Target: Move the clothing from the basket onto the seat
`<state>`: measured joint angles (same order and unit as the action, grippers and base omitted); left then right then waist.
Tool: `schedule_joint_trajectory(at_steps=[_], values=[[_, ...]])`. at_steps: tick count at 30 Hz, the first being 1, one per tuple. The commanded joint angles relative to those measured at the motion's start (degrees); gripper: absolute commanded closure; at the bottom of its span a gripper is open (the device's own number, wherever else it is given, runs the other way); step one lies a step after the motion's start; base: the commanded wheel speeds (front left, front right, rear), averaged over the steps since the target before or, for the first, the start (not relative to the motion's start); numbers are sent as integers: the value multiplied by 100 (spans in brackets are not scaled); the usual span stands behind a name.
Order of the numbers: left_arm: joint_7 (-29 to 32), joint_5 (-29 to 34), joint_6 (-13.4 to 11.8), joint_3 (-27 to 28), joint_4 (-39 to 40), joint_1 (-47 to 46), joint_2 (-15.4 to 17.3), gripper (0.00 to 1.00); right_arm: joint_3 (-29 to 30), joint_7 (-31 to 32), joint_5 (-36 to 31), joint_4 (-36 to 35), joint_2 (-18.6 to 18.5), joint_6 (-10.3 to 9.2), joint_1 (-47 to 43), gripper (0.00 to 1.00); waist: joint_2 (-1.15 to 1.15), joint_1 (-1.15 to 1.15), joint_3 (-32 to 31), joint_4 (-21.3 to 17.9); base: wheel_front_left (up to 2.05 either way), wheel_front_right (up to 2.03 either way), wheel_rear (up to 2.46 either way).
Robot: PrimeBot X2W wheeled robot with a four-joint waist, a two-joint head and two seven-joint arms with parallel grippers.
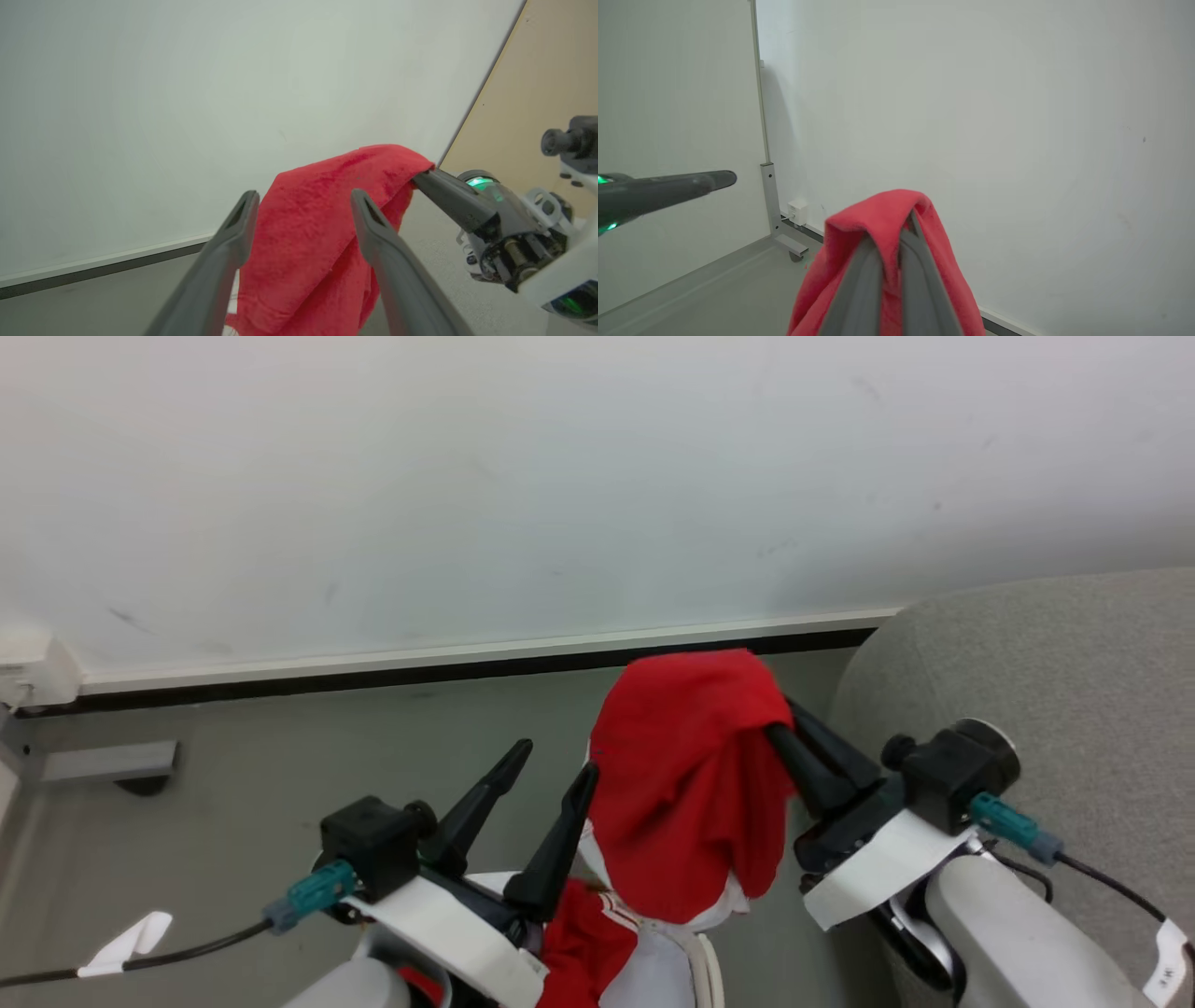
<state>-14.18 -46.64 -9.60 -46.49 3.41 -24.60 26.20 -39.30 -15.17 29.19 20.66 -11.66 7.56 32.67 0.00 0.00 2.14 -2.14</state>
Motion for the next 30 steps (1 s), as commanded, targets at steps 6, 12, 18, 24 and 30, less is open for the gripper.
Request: schedule_joint_trajectory(at_steps=[6, 12, 18, 24, 30], values=[[-58, 198, 80, -27, -112, 166, -84, 0, 502, 3, -124, -322, -318, -13, -218, 100, 0, 0, 106, -687, 0, 0, 0], [-86, 276, 174, -57, -182, 205, -134, 0, 697, 3, -153, -430, -470, -14, -370, 100, 0, 0, 123, -1251, 0, 0, 0], [-89, 384, 249, -121, -250, 284, -249, 0, 859, 3, -108, -517, -609, -14, -547, 100, 0, 0, 115, -1870, 0, 0, 0], [-96, 437, 291, -139, -296, 325, -323, 0, 1005, 3, -64, -611, -772, -14, -690, 100, 0, 0, 125, -2240, 0, 0, 0], [-64, 511, 337, -161, -232, 224, -272, 0, 1341, 3, -60, -721, -746, -14, -837, 100, 0, 0, 294, -2268, 0, 0, 0]])
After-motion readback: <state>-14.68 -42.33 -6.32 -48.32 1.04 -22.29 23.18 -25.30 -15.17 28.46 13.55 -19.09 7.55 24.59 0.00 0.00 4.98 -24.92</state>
